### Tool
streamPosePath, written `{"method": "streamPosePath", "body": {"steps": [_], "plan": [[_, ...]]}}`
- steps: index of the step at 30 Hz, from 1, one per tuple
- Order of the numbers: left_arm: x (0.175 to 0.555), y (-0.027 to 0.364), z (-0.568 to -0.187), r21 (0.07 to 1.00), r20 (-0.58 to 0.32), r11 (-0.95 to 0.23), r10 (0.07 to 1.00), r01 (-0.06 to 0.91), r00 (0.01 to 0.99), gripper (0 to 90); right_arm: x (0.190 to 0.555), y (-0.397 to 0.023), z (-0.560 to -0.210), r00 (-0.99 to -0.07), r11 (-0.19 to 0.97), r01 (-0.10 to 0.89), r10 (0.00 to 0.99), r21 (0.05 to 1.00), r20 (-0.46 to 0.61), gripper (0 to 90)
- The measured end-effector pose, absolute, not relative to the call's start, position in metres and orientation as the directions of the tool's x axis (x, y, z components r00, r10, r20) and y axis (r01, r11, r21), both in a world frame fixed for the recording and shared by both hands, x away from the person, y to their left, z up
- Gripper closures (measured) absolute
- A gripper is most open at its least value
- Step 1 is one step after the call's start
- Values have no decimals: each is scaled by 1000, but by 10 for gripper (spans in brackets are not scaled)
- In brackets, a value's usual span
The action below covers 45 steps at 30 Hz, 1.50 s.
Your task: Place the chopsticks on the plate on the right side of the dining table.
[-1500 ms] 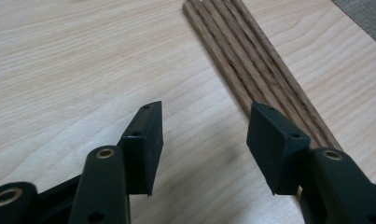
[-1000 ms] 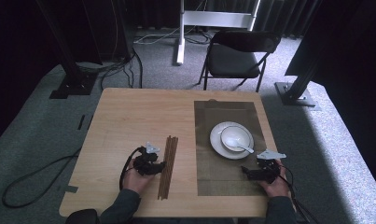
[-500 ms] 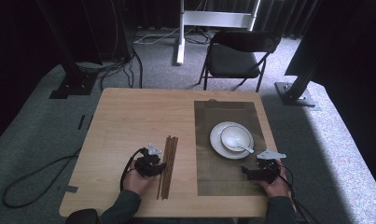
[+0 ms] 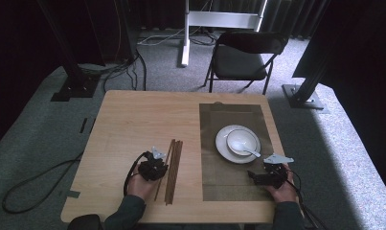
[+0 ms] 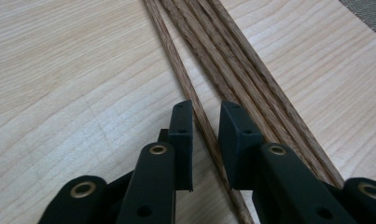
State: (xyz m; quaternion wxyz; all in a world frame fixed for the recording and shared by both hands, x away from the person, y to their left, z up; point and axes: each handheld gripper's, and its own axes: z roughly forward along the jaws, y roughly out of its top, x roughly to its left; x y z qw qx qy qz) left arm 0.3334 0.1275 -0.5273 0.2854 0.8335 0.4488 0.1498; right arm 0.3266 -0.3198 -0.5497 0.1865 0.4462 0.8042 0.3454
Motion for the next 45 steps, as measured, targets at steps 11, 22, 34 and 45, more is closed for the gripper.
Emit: {"method": "streamPosePath", "body": {"steps": [11, 22, 34, 45], "plan": [[344, 132, -527, 611, -24, -400, 854, 684, 521, 821, 326, -320, -550, -532, 363, 589, 846, 722, 8, 116], [358, 138, -527, 612, -18, -391, 862, 687, 506, 846, 326, -320, -550, -532, 363, 588, 846, 722, 8, 116], [376, 137, -527, 615, -5, -409, 853, 674, 522, 847, 326, -320, -550, -531, 363, 589, 847, 722, 8, 116], [398, 134, -527, 611, 19, -471, 813, 637, 582, 848, 326, -320, -550, -531, 362, 589, 847, 722, 9, 116]]}}
